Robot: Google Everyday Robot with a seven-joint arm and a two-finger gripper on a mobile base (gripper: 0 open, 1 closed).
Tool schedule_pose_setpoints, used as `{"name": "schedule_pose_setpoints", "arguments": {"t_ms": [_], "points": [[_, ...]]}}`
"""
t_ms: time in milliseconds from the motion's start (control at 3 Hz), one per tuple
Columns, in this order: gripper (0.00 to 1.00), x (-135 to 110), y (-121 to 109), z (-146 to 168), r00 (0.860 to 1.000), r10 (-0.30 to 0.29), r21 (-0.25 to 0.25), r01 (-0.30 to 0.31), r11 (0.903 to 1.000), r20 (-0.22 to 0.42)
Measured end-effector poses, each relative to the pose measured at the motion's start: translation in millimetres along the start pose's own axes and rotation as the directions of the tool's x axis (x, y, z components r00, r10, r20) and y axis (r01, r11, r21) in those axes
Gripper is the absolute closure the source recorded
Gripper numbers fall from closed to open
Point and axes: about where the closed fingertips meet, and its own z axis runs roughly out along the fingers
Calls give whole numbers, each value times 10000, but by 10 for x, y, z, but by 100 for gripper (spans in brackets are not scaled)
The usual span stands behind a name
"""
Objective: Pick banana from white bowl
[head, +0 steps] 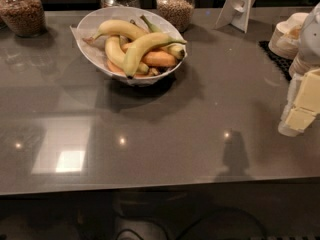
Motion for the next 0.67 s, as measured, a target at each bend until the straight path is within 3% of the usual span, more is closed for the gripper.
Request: {"name": "schedule_pose_setpoints", "arguments": {"t_ms": [333, 667], "points": [[0, -1, 0, 0, 10000, -2, 2, 2, 10000, 3], [0, -135, -85, 3, 9967, -470, 439, 442, 9981, 663]]}}
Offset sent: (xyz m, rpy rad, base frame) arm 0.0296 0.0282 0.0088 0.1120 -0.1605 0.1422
